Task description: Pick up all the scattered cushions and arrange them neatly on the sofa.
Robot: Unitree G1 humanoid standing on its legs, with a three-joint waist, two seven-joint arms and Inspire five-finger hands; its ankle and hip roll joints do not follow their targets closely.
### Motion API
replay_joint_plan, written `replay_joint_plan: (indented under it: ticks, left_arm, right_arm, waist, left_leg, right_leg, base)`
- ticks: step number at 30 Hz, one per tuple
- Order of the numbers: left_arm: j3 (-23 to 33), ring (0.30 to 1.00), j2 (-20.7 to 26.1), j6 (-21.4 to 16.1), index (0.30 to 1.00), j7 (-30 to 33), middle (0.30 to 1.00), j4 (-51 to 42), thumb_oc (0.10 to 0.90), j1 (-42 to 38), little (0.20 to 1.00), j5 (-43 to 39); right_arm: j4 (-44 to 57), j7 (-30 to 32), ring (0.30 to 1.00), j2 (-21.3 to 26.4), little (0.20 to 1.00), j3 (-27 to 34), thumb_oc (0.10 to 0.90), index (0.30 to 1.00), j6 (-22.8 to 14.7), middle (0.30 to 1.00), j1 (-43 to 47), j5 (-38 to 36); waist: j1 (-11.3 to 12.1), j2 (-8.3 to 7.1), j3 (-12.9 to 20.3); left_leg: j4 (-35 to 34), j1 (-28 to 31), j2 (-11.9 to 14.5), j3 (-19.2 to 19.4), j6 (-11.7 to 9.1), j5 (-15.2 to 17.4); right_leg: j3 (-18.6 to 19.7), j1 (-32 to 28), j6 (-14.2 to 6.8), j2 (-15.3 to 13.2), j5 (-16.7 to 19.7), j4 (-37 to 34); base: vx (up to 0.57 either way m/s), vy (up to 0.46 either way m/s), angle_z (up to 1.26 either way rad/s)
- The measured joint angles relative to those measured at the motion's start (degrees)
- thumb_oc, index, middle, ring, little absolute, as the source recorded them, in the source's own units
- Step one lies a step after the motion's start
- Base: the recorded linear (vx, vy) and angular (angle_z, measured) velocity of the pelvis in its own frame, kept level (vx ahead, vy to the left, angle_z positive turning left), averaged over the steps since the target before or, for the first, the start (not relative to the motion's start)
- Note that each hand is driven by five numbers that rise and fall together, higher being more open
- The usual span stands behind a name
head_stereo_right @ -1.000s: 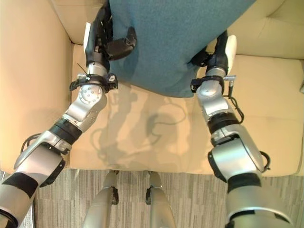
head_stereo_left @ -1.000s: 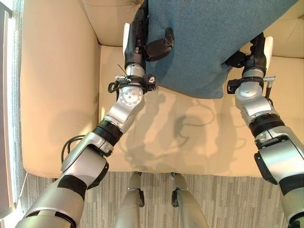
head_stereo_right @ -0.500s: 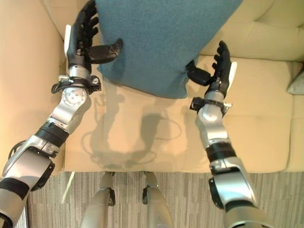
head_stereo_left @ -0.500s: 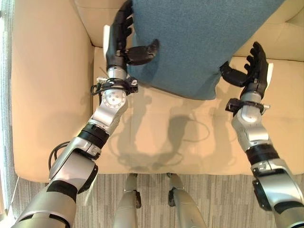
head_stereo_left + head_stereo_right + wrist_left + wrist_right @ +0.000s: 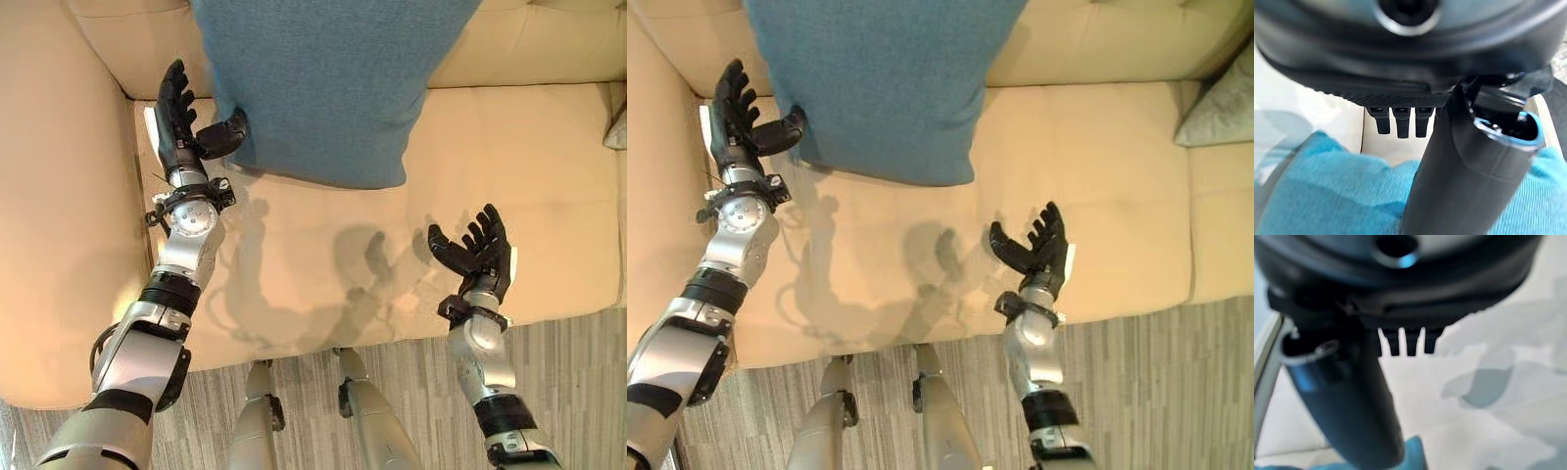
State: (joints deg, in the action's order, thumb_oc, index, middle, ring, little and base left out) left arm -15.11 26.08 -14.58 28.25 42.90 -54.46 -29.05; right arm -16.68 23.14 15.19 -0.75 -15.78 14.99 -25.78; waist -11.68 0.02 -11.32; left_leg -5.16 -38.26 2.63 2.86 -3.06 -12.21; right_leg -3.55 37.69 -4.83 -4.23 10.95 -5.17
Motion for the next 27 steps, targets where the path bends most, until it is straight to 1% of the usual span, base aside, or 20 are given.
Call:
replay_joint_plan:
  ticks: [4, 5, 6, 7, 10, 13, 16, 22, 25, 26, 27]
  left_arm:
    - [-0.6, 0.9, -0.1, 0.1, 0.9, -0.3, 0.9, 1.7, 0.8, -0.6, 0.9, 1.1]
    - [-0.6, 0.441, -0.2, 0.2, 0.441, -0.5, 0.441, 1.7, 0.494, -0.5, 0.441, 1.2]
    - [-0.5, 0.34, -0.7, 0.2, 0.34, -0.6, 0.34, 1.5, 0.427, -0.2, 0.34, 1.5]
    - [-0.4, 0.3, -1.0, 0.2, 0.3, -0.6, 0.3, 1.5, 0.4, 0.0, 0.3, 2.2]
    - [-0.2, 0.3, -3.4, 0.6, 0.3, -1.6, 0.3, 1.5, 0.4, 0.5, 0.3, 1.7]
    - [0.0, 0.3, -4.2, 0.7, 0.3, -3.1, 0.3, 1.5, 0.4, 0.7, 0.3, -3.3]
    - [-0.1, 0.3, -3.8, 0.7, 0.3, -5.6, 0.3, 1.1, 0.4, 1.2, 0.3, -7.0]
    - [-0.5, 0.3, -3.7, 0.7, 0.3, -7.7, 0.3, 0.4, 0.4, 2.4, 0.3, -9.3]
    - [-0.6, 0.3, -3.6, 1.1, 0.3, -7.7, 0.3, -3.8, 0.4, 4.1, 0.3, -9.7]
    - [-0.7, 0.314, -3.8, 1.1, 0.314, -7.7, 0.314, -4.3, 0.409, 4.3, 0.314, -9.7]
    - [-0.9, 0.559, -3.8, 1.1, 0.559, -7.7, 0.559, -5.4, 0.573, 5.0, 0.559, -9.7]
  right_arm:
    - [1.0, -0.6, 0.9, -0.2, 0.9, 0.0, 0.8, 0.9, -0.3, 0.9, 0.1, 0.1]
    - [1.8, -0.9, 0.9, -0.2, 0.9, -0.1, 0.8, 0.9, -0.4, 0.9, 0.1, 0.5]
    - [1.8, -1.1, 0.9, 0.0, 0.9, 0.0, 0.8, 0.9, -0.5, 0.9, 0.2, 1.4]
    - [1.8, -1.1, 0.9, 0.0, 0.9, 0.0, 0.8, 0.9, -0.5, 0.9, 0.2, 1.9]
    - [1.8, -1.1, 0.9, 0.0, 0.9, 0.0, 0.8, 0.9, -0.5, 0.9, 1.2, 2.2]
    - [1.8, -0.9, 0.9, 0.0, 0.9, -0.1, 0.8, 0.9, -0.5, 0.9, 2.2, 2.3]
    - [1.8, -0.8, 0.9, 0.0, 0.9, -0.6, 0.8, 0.9, -0.4, 0.9, 3.4, 2.4]
    - [1.8, -0.7, 0.9, 0.0, 0.9, -1.7, 0.8, 0.9, -0.2, 0.9, 3.8, 2.6]
    - [1.8, -0.7, 0.9, 0.0, 0.9, -1.7, 0.8, 0.9, 0.1, 0.9, 3.5, 2.6]
    - [1.8, -0.7, 0.9, 0.0, 0.9, -1.7, 0.8, 0.9, 0.1, 0.9, 3.3, 2.6]
    - [1.8, -0.8, 0.9, 0.0, 0.9, -1.7, 0.8, 0.9, 0.2, 0.9, 3.0, 2.7]
  waist:
    - [-0.2, 0.0, 0.0]
    - [-0.2, 0.0, 0.0]
    - [-0.2, -0.01, 0.0]
    - [-0.2, -0.01, 0.0]
    - [-0.1, -0.03, 0.0]
    - [-0.1, -0.03, 0.0]
    - [0.0, -0.03, 0.0]
    - [0.2, -0.03, 0.0]
    - [0.3, -0.03, 0.0]
    - [0.3, -0.03, 0.0]
    - [0.3, -0.03, 0.0]
  left_leg:
    - [0.0, 0.0, 0.0, 0.2, 0.0, 0.0]
    - [0.0, 0.0, 0.0, 0.3, 0.0, 0.0]
    - [0.0, 0.0, 0.0, 0.3, 0.0, 0.0]
    - [0.0, 0.0, 0.0, 0.3, 0.0, 0.0]
    - [0.0, 0.0, -0.1, 0.4, 0.0, 0.0]
    - [0.0, 0.0, -0.1, 0.4, 0.0, 0.0]
    - [0.0, 0.1, -0.2, 0.6, 0.0, 0.0]
    - [0.0, 0.9, -0.2, 1.0, 0.0, 0.0]
    - [0.0, 1.0, -0.2, 1.0, 0.0, 0.0]
    - [0.0, 1.0, -0.2, 1.0, 0.0, 0.0]
    - [0.0, 1.0, -0.2, 1.0, 0.0, 0.0]
  right_leg:
    - [0.1, 0.1, -0.1, 0.0, 0.1, 0.0]
    - [0.1, 0.1, -0.1, 0.0, 0.1, 0.0]
    - [0.1, 0.1, -0.1, 0.0, 0.1, 0.0]
    - [0.1, 0.1, -0.1, 0.0, 0.1, 0.0]
    - [0.2, 0.1, -0.1, -0.1, 0.1, 0.0]
    - [0.3, 0.1, -0.1, -0.1, 0.1, 0.0]
    - [0.5, 0.1, -0.2, -0.1, 0.3, 0.0]
    - [0.8, -0.6, -0.2, -0.2, 0.3, 0.0]
    - [0.8, -0.7, -0.2, -0.2, 0.4, 0.0]
    - [0.8, -0.7, -0.2, -0.2, 0.4, 0.0]
    - [0.8, -0.7, -0.2, -0.2, 0.4, 0.0]
  base:
    - [0.0, 0.0, 0.0]
    - [0.0, 0.0, 0.0]
    - [0.0, 0.0, 0.0]
    - [0.0, 0.0, 0.0]
    - [0.0, 0.0, 0.0]
    - [0.0, 0.0, 0.0]
    - [0.0, 0.002, -0.01]
    - [0.0, 0.002, -0.01]
    - [0.0, 0.0, 0.0]
    - [0.0, 0.0, 0.0]
    - [0.0, 0.0, 0.0]
